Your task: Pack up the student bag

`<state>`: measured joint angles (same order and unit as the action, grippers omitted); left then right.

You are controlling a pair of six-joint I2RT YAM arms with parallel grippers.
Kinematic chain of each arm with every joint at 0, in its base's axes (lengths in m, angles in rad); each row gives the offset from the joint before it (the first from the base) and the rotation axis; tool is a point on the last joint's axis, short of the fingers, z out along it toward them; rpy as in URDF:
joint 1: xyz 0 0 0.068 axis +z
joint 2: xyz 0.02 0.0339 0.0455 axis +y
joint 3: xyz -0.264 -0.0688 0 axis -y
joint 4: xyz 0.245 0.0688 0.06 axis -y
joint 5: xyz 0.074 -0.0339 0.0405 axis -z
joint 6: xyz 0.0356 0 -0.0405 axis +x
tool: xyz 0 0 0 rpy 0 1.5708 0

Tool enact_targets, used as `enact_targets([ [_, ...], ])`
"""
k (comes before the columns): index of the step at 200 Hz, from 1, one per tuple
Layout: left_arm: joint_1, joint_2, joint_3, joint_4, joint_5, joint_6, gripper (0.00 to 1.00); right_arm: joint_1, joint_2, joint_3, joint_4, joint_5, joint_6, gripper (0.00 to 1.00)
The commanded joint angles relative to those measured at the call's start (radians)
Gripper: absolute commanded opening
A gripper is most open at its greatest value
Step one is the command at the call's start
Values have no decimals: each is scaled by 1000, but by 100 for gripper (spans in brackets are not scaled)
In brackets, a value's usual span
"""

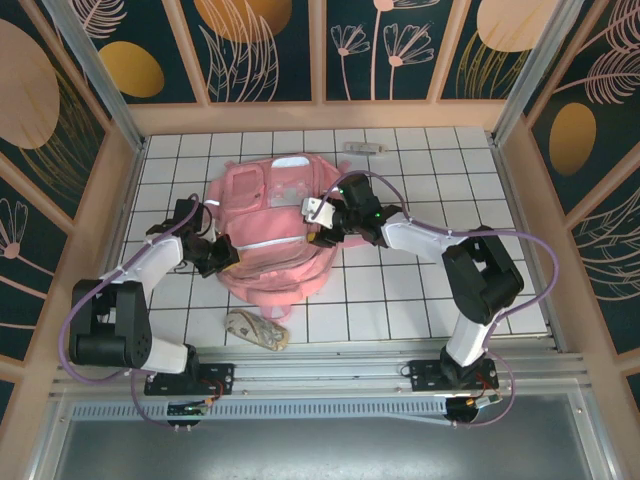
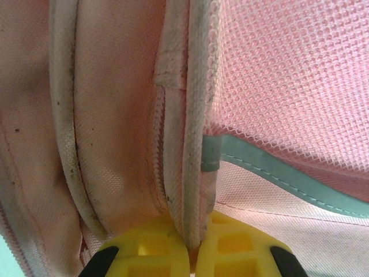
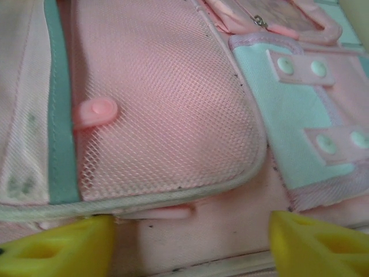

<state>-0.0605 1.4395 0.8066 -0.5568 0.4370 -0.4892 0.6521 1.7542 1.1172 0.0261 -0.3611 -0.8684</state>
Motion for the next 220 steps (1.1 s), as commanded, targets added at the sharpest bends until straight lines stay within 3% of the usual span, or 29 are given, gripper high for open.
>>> enact_targets([
  [1,17,51,-40,-56,-136,42,0,16,37,-38,83,62,-79,84],
  [45,19,73,-36,-47,-135,40,0,15,28,-68,64,-43,-101,87],
  [80,19,70,-31,-50,-133,34,0,24,47,-67,6,-137,-89,84],
  [128,19,64,-30,-51,-132,32,0,36,113,-38,-41,-134,-84,79],
  [170,19,50,-49,-46,-127,29,0,50,137,-25,-51,-116,-57,64],
  [182,19,44,-52,-46,-123,27,0,54,128,-28,-62,-104,-50,53],
  [202,19,35,-52,-45,-113,24,0,67,98,-32,-109,-82,-42,22],
  [220,19,31,-46,-40,-96,15,0,84,58,-56,-138,-59,-33,18],
])
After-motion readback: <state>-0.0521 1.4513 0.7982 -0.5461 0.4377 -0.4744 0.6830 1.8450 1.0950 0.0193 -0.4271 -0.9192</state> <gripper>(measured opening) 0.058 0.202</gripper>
